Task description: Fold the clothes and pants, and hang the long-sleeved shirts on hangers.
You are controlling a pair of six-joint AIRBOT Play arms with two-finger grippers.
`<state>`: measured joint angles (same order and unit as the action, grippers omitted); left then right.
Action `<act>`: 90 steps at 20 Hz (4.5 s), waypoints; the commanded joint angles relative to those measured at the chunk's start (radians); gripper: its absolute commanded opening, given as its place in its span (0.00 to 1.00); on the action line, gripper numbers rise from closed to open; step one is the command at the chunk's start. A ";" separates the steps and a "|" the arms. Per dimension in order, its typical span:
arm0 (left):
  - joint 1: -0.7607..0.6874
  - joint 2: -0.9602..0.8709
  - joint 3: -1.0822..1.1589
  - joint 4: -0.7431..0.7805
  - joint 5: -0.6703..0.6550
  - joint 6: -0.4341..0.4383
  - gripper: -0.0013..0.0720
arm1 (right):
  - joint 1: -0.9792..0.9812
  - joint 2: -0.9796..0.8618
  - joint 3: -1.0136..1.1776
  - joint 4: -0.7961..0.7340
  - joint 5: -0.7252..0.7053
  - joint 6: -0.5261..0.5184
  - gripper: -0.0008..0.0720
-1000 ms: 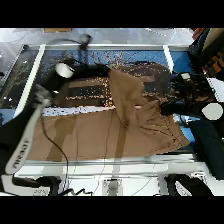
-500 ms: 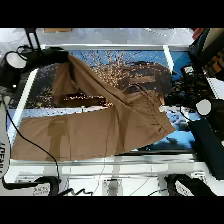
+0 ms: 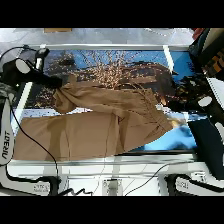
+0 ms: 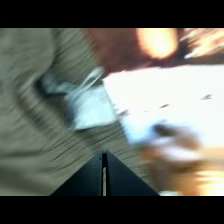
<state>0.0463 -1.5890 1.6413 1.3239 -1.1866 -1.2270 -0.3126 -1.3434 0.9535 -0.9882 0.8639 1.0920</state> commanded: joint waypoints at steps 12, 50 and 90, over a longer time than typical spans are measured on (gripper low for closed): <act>-0.049 -0.083 0.000 0.051 -0.076 -0.024 0.04 | -0.110 -0.330 0.166 0.416 0.041 -0.058 0.77; -0.109 -0.054 0.116 0.171 0.021 -0.023 0.96 | -0.139 -0.315 0.512 -0.056 0.630 -0.051 0.05; 0.252 -0.254 -0.100 -0.211 0.156 -0.146 0.04 | -0.261 0.010 -0.035 -0.055 0.287 -0.115 0.05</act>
<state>0.2958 -1.8553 1.5356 1.1198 -1.0538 -1.3735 -0.5728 -1.3346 0.9188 -1.0447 1.1580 0.9760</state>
